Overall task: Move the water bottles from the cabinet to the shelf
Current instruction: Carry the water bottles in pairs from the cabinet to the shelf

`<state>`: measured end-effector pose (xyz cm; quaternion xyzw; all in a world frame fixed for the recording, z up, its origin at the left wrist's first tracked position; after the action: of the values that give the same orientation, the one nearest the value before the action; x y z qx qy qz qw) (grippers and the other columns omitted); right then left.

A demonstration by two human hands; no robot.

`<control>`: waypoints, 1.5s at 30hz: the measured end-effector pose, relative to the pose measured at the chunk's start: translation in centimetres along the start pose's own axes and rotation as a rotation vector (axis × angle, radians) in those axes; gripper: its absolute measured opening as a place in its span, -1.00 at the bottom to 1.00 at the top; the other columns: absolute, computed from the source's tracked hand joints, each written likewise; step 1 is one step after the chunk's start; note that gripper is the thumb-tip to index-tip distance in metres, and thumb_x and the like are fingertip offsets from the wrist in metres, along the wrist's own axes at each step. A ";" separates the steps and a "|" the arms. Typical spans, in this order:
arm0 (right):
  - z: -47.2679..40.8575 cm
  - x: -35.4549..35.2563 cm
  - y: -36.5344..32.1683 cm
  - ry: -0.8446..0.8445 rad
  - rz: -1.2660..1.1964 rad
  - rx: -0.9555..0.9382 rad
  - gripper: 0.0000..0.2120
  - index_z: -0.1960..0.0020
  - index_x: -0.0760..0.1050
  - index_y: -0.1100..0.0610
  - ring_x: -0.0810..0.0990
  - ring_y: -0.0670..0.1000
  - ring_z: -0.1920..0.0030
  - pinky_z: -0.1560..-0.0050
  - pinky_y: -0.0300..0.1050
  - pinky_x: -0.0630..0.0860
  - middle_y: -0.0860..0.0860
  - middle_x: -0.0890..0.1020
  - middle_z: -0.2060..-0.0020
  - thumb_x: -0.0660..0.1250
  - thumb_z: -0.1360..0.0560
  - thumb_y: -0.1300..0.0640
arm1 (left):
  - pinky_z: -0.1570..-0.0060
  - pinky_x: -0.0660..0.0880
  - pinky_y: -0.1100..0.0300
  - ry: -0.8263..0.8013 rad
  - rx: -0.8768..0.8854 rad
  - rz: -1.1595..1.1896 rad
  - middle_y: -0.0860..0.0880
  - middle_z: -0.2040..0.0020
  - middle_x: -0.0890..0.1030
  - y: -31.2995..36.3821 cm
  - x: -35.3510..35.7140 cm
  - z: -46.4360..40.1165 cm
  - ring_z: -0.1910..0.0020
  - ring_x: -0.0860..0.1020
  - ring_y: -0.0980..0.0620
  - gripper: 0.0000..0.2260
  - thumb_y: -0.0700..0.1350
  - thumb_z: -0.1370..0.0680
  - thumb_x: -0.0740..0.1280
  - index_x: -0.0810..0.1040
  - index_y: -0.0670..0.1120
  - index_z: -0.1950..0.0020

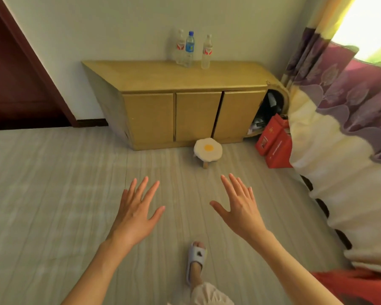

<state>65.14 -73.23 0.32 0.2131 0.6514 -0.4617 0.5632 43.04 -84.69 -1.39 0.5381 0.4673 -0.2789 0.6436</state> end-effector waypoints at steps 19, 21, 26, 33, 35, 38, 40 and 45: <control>-46.0 -2.8 1.3 -0.005 -0.026 -0.107 -0.31 -0.48 -0.06 0.00 -0.06 0.06 -0.49 -0.45 0.09 -0.09 0.04 0.04 -0.49 0.15 -0.49 -0.21 | -0.38 -0.20 0.09 0.010 -0.070 0.017 -0.01 -0.51 -0.08 -6.7 -2.2 -42.5 -0.43 -0.27 0.07 -0.23 0.45 -0.32 -0.24 -0.06 0.11 -0.46; -50.5 -2.3 1.1 -0.002 -0.029 -0.081 -0.31 -0.48 -0.07 0.00 -0.07 0.06 -0.49 -0.45 0.08 -0.10 0.04 0.03 -0.49 0.15 -0.49 -0.20 | -0.38 -0.20 0.09 -0.015 -0.041 0.012 -0.02 -0.51 -0.08 -8.6 -2.3 -46.9 -0.44 -0.25 0.04 -0.22 0.44 -0.31 -0.23 -0.06 0.11 -0.46; -61.5 -3.0 -0.7 0.042 -0.080 -0.009 -0.32 -0.48 -0.06 0.00 -0.06 0.07 -0.49 -0.46 0.09 -0.07 0.05 0.05 -0.49 0.17 -0.49 -0.18 | -0.40 -0.15 0.02 -0.032 0.023 0.009 -0.05 -0.51 -0.04 -13.1 -5.8 -59.7 -0.44 -0.22 0.01 -0.28 0.36 -0.35 -0.15 0.00 0.08 -0.46; -74.3 -4.5 -0.5 0.087 -0.084 0.082 -0.34 -0.46 0.03 0.04 0.06 0.10 -0.47 -0.45 0.09 0.04 0.10 0.14 -0.47 0.22 -0.49 -0.13 | -0.39 -0.10 0.03 -0.032 0.100 -0.005 -0.10 -0.49 0.09 -14.8 -8.7 -74.4 -0.47 -0.02 -0.12 -0.32 0.28 -0.38 -0.10 0.13 0.01 -0.44; -77.7 -4.5 0.3 0.077 -0.091 0.099 -0.35 -0.46 0.04 0.05 0.07 0.10 -0.47 -0.44 0.09 0.06 0.10 0.16 -0.46 0.22 -0.49 -0.13 | -0.39 -0.02 -0.01 -0.054 0.103 -0.019 -0.13 -0.47 0.14 -15.8 -7.7 -77.8 -0.46 0.04 -0.17 -0.34 0.25 -0.39 -0.08 0.17 -0.02 -0.43; -83.8 -4.9 1.6 0.080 -0.121 0.103 -0.37 -0.45 0.09 0.08 0.13 0.12 -0.45 -0.42 0.05 0.13 0.12 0.22 -0.44 0.24 -0.49 -0.10 | -0.41 0.03 -0.04 -0.104 0.108 -0.046 -0.14 -0.48 0.15 -16.8 -6.4 -83.4 -0.46 0.05 -0.16 -0.39 0.21 -0.44 -0.03 0.14 -0.01 -0.44; -88.3 -5.5 2.7 0.096 -0.165 0.097 -0.40 -0.42 0.16 0.13 0.23 0.14 -0.40 -0.36 0.03 0.23 0.15 0.30 -0.39 0.27 -0.49 -0.04 | -0.44 -0.01 0.01 -0.120 0.115 -0.031 -0.11 -0.49 0.09 -16.7 -6.1 -87.9 -0.48 -0.01 -0.11 -0.47 0.11 -0.53 0.11 0.09 0.00 -0.45; -100.3 -8.1 5.0 0.158 -0.283 0.158 -0.59 -0.28 0.36 0.23 0.53 0.24 -0.02 0.01 0.03 0.46 0.22 0.52 -0.09 0.31 -0.48 0.12 | -0.40 0.03 0.10 -0.033 0.128 0.026 -0.16 -0.45 0.21 -15.0 -7.2 -99.9 -0.44 0.14 -0.12 -0.51 -0.11 -0.53 0.24 0.19 -0.09 -0.43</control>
<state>17.50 15.55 -0.09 0.1982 0.6790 -0.5678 0.4211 -2.94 5.54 0.16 0.5795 0.4309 -0.3084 0.6192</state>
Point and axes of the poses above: each hand's wrist, its own z-axis away from the middle knuckle, its own x-axis out of the palm, y = z × x, the point moved 5 cm from there along -z, towards the middle knuckle
